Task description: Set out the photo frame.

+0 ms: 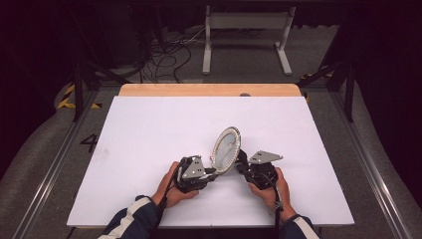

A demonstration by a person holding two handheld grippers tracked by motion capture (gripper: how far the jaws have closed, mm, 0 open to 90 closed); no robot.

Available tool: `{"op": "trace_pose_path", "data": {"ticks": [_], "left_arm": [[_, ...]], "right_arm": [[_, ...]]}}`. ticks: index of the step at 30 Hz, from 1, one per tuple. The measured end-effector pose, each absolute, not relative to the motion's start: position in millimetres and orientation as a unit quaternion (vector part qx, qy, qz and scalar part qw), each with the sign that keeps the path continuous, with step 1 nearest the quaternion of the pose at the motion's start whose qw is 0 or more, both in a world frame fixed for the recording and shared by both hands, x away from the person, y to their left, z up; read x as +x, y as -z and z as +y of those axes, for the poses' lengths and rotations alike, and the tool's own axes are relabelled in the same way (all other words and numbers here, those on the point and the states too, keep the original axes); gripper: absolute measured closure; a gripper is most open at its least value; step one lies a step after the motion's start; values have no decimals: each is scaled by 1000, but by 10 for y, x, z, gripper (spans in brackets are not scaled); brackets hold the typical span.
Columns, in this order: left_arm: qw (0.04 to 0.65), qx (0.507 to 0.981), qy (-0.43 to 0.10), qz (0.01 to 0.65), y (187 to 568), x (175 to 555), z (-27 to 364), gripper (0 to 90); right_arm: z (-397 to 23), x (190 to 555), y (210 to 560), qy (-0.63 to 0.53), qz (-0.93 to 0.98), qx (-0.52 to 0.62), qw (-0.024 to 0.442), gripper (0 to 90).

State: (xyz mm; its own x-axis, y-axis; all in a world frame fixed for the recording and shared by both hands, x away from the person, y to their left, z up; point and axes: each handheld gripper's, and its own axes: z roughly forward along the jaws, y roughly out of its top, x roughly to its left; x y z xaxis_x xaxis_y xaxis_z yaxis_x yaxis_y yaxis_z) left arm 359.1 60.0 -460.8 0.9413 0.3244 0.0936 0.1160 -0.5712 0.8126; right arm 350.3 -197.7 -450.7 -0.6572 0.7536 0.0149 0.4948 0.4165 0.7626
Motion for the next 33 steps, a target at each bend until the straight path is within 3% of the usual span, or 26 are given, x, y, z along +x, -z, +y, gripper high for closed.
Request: {"op": "trace_pose_path", "data": {"ticks": [28, 33], "left_arm": [[445, 879, -115, 125, 4593, 3593, 596, 749], [443, 880, -121, 125, 4544, 3583, 675, 725]], "right_arm": [[-2024, 3592, 4513, -386, 821, 383, 175, 896], [-2029, 3587, 4515, -389, 821, 380, 175, 857]]}}
